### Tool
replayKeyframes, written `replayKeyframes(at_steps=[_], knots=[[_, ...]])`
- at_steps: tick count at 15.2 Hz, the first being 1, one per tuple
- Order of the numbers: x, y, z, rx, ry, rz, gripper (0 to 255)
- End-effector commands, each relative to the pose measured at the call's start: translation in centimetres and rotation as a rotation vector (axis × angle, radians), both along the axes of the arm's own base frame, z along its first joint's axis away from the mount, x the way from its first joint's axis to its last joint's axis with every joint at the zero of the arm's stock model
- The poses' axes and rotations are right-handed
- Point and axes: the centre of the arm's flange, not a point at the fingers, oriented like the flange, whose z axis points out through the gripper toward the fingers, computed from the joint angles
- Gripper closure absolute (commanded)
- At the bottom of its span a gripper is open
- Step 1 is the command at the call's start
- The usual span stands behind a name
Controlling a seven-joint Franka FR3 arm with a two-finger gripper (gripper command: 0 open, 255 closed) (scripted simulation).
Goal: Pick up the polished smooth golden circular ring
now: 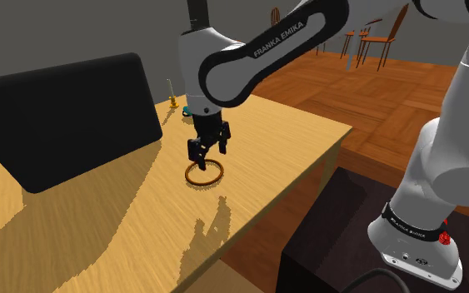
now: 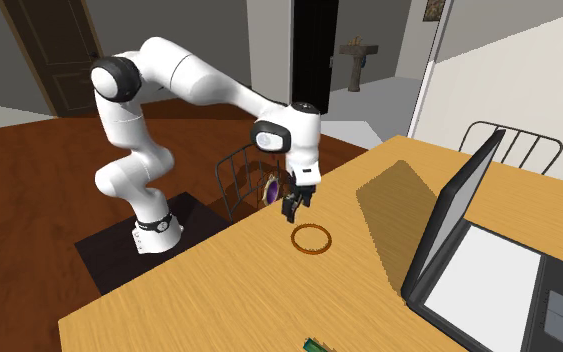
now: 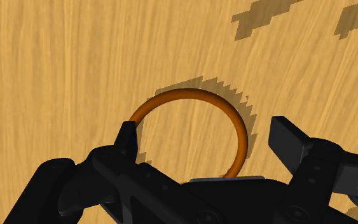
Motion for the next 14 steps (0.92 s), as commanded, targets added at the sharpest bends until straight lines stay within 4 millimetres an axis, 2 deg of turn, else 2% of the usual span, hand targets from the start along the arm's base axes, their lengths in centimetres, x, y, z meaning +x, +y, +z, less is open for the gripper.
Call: replayKeyframes(at_steps=[1, 5, 6, 13, 14], knots=[[1.3, 1.8, -1.3, 0.001, -0.012, 0.017, 0], [4.0, 5.8, -3.1, 0.000, -0.034, 0.050, 0], [4.0, 5.9, -3.2, 0.000, -0.034, 0.051, 0], [4.0, 5.9, -7.2, 0.000, -0.034, 0.051, 0], [4.0, 5.9, -7.2, 0.000, -0.034, 0.051, 0]])
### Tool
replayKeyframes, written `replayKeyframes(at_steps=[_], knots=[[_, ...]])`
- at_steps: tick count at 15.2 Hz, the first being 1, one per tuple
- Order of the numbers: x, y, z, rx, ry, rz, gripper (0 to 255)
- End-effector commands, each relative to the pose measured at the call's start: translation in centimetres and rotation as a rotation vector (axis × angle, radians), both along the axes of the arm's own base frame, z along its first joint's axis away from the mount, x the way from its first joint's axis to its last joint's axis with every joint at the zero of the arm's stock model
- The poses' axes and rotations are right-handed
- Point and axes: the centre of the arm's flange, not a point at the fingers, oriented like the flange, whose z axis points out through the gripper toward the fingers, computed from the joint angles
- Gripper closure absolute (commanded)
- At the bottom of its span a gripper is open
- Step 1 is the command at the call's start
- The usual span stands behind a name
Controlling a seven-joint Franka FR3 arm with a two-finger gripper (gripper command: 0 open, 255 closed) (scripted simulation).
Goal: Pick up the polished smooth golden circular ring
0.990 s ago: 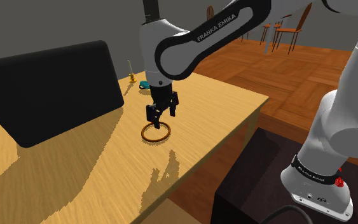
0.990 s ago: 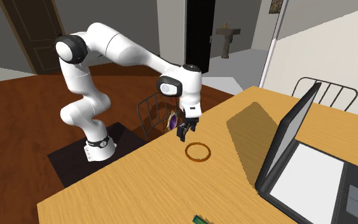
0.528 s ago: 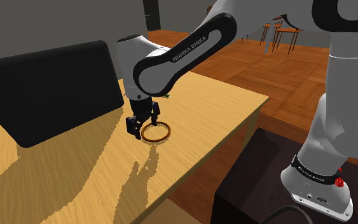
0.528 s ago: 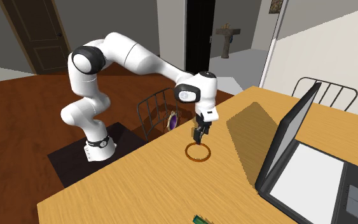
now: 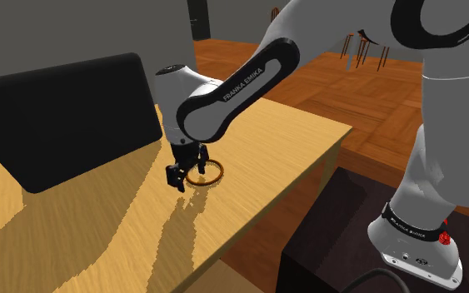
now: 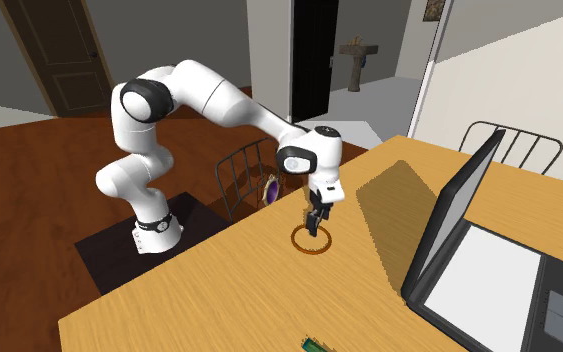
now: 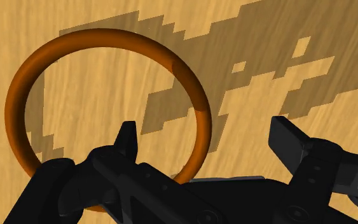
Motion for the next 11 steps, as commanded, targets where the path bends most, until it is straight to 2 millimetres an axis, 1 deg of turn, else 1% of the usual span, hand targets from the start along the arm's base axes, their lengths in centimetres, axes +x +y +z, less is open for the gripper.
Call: replayKeyframes(at_steps=[1, 2, 7, 10, 11], knots=[[0.01, 0.02, -0.28, 0.000, -0.001, 0.000, 0], [-0.03, 0.02, -0.31, 0.000, -0.001, 0.000, 255], [-0.50, 0.18, -0.28, 0.000, -0.001, 0.000, 255], [-0.20, -0.47, -0.54, 0.001, -0.001, 0.000, 255], [0.01, 0.02, -0.28, 0.000, -0.001, 0.000, 255]])
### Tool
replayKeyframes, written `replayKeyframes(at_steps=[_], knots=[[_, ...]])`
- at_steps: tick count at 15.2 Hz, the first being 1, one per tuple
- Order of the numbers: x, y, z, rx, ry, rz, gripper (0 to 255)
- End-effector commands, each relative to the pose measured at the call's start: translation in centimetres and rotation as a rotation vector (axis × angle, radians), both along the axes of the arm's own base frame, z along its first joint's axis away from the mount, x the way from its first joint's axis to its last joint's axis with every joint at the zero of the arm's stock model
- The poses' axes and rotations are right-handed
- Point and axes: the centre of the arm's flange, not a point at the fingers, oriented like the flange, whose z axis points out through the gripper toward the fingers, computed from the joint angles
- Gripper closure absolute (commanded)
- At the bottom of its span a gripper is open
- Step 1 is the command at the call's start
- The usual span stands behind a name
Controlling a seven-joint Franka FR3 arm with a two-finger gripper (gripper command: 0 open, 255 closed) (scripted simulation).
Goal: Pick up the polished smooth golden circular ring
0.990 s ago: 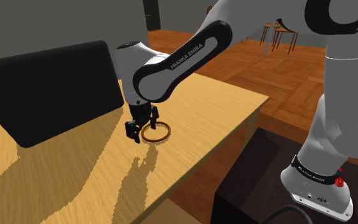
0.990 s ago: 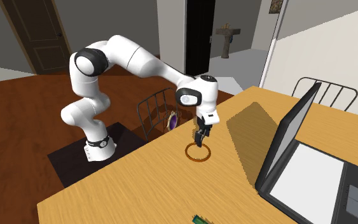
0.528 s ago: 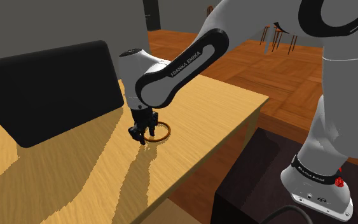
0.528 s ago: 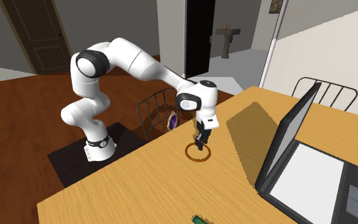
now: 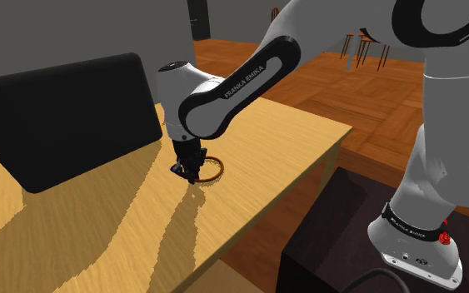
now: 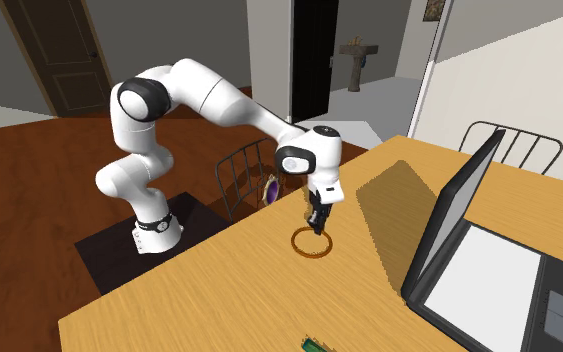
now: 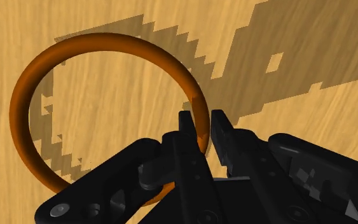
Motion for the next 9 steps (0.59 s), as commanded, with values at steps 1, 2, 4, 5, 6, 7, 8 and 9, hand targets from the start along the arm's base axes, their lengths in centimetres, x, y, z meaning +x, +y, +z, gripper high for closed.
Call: replayKeyframes(at_steps=[1, 2, 4, 5, 6, 7, 8, 9], knots=[[-0.5, 1.1, -0.2, 0.004, 0.015, 0.015, 255], [-0.5, 1.1, 0.3, 0.004, 0.014, 0.015, 255], [-0.5, 1.1, 1.4, 0.004, 0.014, 0.015, 255], [-0.5, 1.1, 1.9, 0.004, 0.014, 0.015, 255], [-0.5, 1.1, 2.4, 0.004, 0.014, 0.015, 255], [-0.5, 1.1, 3.0, 0.004, 0.014, 0.015, 255], [-0.5, 1.1, 3.5, 0.004, 0.014, 0.015, 255], [-0.5, 1.1, 4.0, 0.004, 0.014, 0.015, 255]])
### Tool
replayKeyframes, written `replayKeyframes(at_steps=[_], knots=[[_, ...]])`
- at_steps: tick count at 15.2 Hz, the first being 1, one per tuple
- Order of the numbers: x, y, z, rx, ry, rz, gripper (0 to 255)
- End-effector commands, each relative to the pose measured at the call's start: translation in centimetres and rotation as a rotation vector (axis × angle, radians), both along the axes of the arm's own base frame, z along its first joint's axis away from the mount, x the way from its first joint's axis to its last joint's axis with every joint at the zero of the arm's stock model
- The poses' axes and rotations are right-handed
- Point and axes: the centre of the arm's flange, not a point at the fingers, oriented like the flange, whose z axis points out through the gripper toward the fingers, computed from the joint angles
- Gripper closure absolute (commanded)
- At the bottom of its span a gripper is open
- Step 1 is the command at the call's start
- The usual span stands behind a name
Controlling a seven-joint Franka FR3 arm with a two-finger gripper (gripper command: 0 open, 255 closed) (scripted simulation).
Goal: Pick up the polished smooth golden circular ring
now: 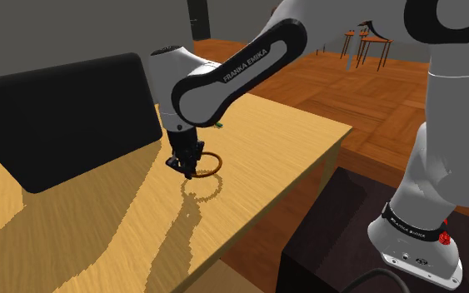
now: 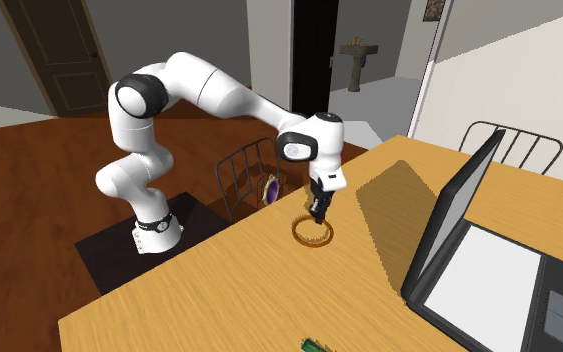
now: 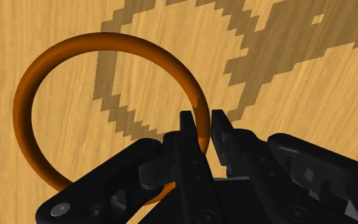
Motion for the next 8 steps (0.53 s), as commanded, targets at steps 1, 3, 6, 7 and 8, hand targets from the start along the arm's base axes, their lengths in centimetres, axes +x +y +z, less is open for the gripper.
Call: replayKeyframes(at_steps=[1, 3, 6, 7, 8], knots=[[0.0, 0.0, 1.1, 0.000, 0.000, 0.000, 255], [0.0, 0.0, 2.1, 0.000, 0.000, 0.000, 255], [0.0, 0.0, 3.7, 0.000, 0.000, 0.000, 255], [0.0, 0.0, 3.8, 0.000, 0.000, 0.000, 255], [0.0, 0.0, 3.8, 0.000, 0.000, 0.000, 255]])
